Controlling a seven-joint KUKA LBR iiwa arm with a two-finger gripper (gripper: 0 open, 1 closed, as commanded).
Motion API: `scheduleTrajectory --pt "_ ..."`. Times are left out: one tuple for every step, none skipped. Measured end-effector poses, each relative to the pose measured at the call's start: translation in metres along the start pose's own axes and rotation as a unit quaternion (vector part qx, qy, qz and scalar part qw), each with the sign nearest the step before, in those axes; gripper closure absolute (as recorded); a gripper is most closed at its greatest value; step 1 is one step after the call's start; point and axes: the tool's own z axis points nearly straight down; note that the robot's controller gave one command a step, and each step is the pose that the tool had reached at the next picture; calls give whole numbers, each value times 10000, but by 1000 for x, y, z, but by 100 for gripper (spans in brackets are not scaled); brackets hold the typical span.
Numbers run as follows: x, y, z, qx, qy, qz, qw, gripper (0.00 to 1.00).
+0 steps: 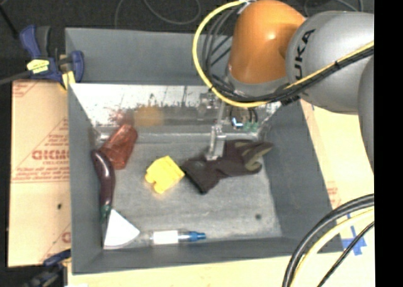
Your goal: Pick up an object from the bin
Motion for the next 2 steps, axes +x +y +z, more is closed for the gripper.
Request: scheduleTrajectory --pt "-1 0 -5 -3 -41 1 10000 0" --pt "5 -6 27 -11 -67 307 9995 0"
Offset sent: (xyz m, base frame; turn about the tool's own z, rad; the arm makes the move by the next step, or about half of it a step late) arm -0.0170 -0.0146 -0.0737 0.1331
